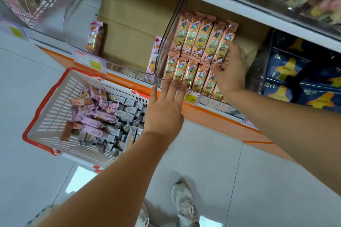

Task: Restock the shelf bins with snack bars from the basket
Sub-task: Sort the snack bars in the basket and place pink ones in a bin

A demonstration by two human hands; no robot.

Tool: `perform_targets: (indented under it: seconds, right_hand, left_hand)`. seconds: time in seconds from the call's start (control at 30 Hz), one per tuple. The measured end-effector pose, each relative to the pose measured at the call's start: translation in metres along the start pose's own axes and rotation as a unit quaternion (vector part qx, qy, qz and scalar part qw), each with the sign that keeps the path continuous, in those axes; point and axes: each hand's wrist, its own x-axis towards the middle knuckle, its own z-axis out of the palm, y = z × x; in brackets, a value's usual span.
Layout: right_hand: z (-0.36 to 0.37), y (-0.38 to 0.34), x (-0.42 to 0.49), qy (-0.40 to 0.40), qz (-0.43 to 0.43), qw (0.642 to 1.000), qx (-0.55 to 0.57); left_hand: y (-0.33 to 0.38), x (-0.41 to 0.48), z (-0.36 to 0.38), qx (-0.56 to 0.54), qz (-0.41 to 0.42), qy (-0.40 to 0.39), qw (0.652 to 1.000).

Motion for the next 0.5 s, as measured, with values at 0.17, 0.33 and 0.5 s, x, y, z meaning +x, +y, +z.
perform_targets:
  seconds: [0.17, 0.33, 0.5]
  right_hand:
    - [-0.008, -0.022, -0.020, 0.057, -0.047, 0.997, -0.004]
    - [0.016, -0.077, -0.062, 0.013, -0.185, 0.977, 0.109]
    - [0.072, -0.100, -0.117, -0.165, -0.259, 0.940, 0.150]
  left_hand:
    - [-0.005, -0.005, 0.004, -0.033, 0.013, 0.029, 0.999]
    - [-0.038, -0.044, 0.025, -0.075, -0.051, 0.101, 0.991]
    - [-0.091, -0.092, 0.059, -0.082, -0.193, -0.009, 0.978]
